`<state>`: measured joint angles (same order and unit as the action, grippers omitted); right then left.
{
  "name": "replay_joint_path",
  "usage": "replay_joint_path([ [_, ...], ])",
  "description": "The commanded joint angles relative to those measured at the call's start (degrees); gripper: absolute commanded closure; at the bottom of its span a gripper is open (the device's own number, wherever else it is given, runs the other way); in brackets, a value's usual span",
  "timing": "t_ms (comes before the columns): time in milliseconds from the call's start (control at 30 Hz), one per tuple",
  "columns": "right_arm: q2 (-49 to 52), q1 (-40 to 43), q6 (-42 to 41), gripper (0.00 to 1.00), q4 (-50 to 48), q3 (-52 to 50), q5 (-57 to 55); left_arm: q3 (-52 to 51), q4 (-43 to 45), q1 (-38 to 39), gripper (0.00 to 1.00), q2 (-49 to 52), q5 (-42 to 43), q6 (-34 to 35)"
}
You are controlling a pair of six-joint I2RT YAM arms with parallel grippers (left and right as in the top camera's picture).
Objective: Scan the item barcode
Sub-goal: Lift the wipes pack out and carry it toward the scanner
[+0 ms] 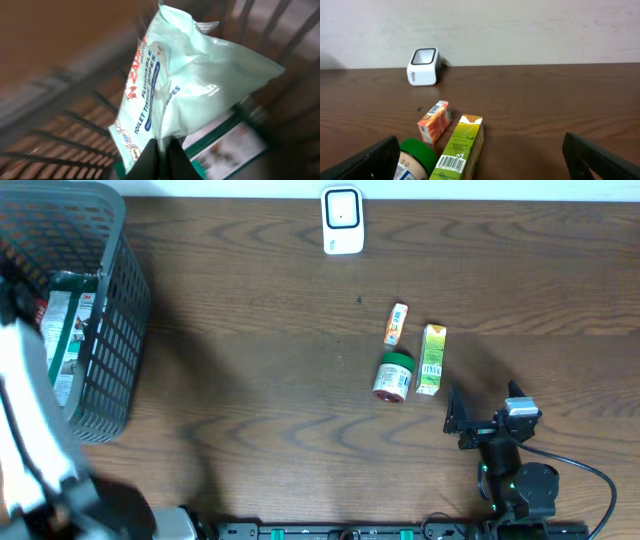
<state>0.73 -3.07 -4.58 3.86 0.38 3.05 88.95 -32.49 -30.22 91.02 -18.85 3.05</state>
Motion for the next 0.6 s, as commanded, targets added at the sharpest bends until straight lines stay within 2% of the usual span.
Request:
replay_joint_path([
  [0,-0.2,-0.3,-0.7,0.01,0.2,-0.1,0.2,0.9,0.5,0.1,0.93,-9.2,12.4,5.9],
  [100,-0.2,-0.3,-0.7,0.01,0.2,-0.1,0.2,0.9,0.0,0.1,0.93,-14.9,29.8,6.4],
  [200,-0.2,-0.3,-0.7,0.01,0.2,-0.1,0.2,0.9,-2.0,0.2,0.93,-19.0,52.0,9.9],
  [333,-0.2,-0.3,-0.7,0.01,0.2,-0.1,0.2,0.9,-5.7,3.1,0.93,-19.9,75.1,10.8],
  [400,-0.2,-0.3,-0.7,0.01,0.2,-0.1,0.2,0.8,-9.8,6.4,0.93,-19.0,79.7,10.5],
  [567,-0.2,-0.3,-0.7,0.01,0.2,-0.1,0.2,-1.2,-19.2,18.7,0.93,-14.0,80.3,2.9],
])
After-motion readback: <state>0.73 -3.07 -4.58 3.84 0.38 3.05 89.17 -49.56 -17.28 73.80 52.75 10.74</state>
